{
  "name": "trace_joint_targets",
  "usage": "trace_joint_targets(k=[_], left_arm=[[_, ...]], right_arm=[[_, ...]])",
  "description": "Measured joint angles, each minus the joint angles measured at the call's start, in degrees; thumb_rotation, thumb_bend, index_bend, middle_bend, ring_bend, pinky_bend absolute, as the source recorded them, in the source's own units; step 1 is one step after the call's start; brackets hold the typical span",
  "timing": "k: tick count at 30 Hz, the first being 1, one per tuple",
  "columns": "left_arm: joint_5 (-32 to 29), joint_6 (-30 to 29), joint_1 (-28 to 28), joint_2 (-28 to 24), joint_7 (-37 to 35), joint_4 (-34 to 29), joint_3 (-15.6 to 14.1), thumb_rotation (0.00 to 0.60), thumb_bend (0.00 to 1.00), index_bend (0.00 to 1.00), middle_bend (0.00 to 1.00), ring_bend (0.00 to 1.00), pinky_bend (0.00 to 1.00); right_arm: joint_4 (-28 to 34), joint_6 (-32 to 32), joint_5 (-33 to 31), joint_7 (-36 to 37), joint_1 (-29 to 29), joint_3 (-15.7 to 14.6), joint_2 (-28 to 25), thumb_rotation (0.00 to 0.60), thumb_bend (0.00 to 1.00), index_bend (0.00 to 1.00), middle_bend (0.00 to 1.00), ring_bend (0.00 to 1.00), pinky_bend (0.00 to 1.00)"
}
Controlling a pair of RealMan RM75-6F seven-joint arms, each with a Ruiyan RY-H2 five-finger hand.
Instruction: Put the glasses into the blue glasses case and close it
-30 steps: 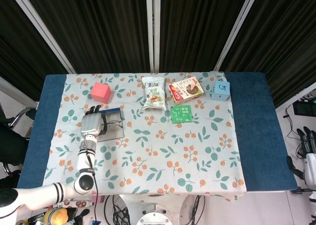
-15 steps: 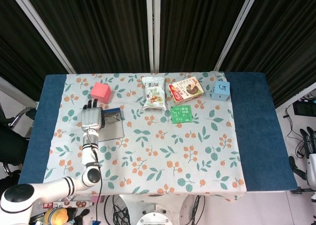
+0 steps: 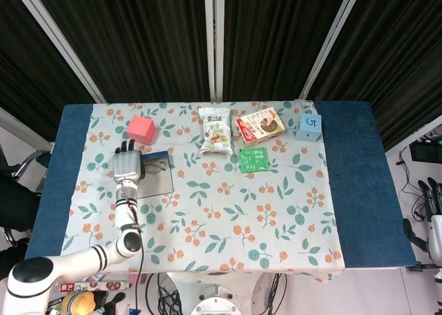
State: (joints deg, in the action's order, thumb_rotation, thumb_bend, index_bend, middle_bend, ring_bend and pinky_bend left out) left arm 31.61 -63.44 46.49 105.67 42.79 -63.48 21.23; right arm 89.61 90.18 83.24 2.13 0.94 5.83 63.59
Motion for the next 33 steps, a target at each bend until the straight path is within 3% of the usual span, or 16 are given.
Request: trace_joint_targets(k=[5,12,17,25,33], left_arm=[[1.31,-0.26,0.17,0.55,-0.92,1.18,0.1,0.6,0.54,0.53,0.06,0.05,0.17],[2.58,0.19,-0.19,0.33,-1.0,1.33,-0.8,0.6,0.49,0.22,0.04,0.05,0.17],[3.39,0.3,-0.44,0.24,-1.1,1.61,-1.16,0.6,0.49,0.13,0.03,0.05,0.17],[7.97,-3.05,-2.1,-1.43,-3.06,-2.96,-2.39,0.6,0.41,0.14,0.03,0.05,0.17],[13.57,-6.13,-7.2,-8.17,-5.56,-18.39,-7.41,0.6,0.27,0.26,0.02,0.05,0.17]], right_arm=[[-0.39,-0.18,-0.29,0.86,0.06,0.14,-0.27,0.6,0.29,0.0,0.0,0.0,0.0],[-0.79,-0.21,0.34,1.28,-0.03,-0.09,-0.07,0.6,0.29,0.0,0.0,0.0,0.0],[-0.71,0.09,0.47,1.3,0.04,-0.04,-0.16,0.6,0.3,0.0,0.0,0.0,0.0],[-0.78,0.2,0.59,1.28,0.09,-0.02,-0.24,0.6,0.3,0.0,0.0,0.0,0.0],[-1.66,-0.59,0.0,1.35,-0.28,0.16,0.52,0.6,0.3,0.0,0.0,0.0,0.0]])
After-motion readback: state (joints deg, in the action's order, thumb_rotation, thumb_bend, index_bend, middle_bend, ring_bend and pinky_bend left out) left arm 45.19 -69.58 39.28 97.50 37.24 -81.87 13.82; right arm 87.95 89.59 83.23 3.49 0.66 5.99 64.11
